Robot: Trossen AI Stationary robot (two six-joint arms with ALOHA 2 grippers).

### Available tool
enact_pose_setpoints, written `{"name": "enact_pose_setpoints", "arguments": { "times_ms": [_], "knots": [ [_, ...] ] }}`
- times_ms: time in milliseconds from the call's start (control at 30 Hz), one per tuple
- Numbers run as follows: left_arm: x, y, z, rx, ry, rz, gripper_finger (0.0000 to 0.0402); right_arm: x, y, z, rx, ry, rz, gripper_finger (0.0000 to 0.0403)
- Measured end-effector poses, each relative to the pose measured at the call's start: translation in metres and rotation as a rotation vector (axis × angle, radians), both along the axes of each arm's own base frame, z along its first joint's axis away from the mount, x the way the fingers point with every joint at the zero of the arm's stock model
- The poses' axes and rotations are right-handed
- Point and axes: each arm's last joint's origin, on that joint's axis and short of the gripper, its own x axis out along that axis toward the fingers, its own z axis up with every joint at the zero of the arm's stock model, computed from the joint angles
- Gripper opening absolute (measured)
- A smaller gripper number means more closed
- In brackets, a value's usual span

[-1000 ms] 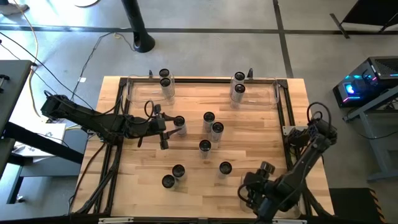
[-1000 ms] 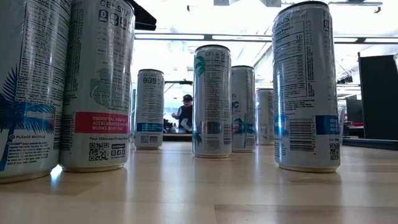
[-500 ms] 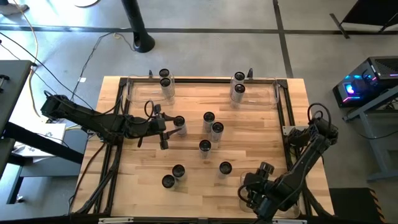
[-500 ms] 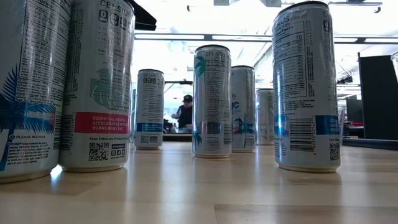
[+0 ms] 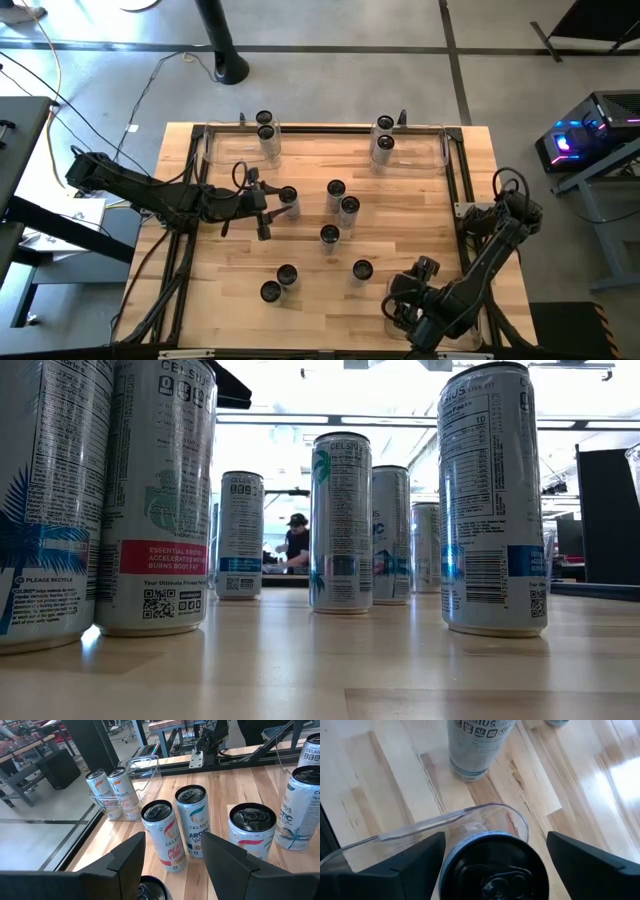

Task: Sort soda cans
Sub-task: Put the white-pink soda can into the bottom transparent bin

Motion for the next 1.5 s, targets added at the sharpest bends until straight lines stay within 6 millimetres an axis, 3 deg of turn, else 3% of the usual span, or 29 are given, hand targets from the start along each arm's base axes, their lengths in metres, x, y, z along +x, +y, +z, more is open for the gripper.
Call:
{"name": "enact_pose_setpoints", "arguments": {
  "times_ms": [167,500,733,900,1067,1300,1500],
  "knots": [
    [0.000,0.000,0.000,0.000,0.000,0.000,0.0186,-0.001,-0.002,0.005,0.007,-0.007,-0.003,0.0345],
    [0.000,0.000,0.000,-0.001,0.000,-0.003,0.0186,-0.004,-0.005,0.047,0.011,-0.027,-0.025,0.0345],
    [0.000,-0.008,0.000,0.030,0.016,-0.120,0.0186,0.009,-0.007,0.077,-0.119,-0.260,0.075,0.0346],
    [-0.005,-0.028,0.018,0.084,0.064,-0.235,0.0186,0.054,-0.025,0.085,-0.154,-0.295,0.243,0.0346],
    [-0.020,-0.042,0.031,0.003,0.215,-0.276,0.0186,0.114,-0.057,0.079,-0.201,-0.373,0.491,0.0346],
    [-0.035,-0.051,-0.004,-0.190,0.387,-0.259,0.0186,0.184,-0.109,0.039,-0.015,-0.497,0.817,0.0346],
    [-0.037,-0.058,-0.036,-0.337,0.335,-0.230,0.0186,0.218,-0.127,0.009,0.117,-0.503,0.995,0.0346]
  ]
}}
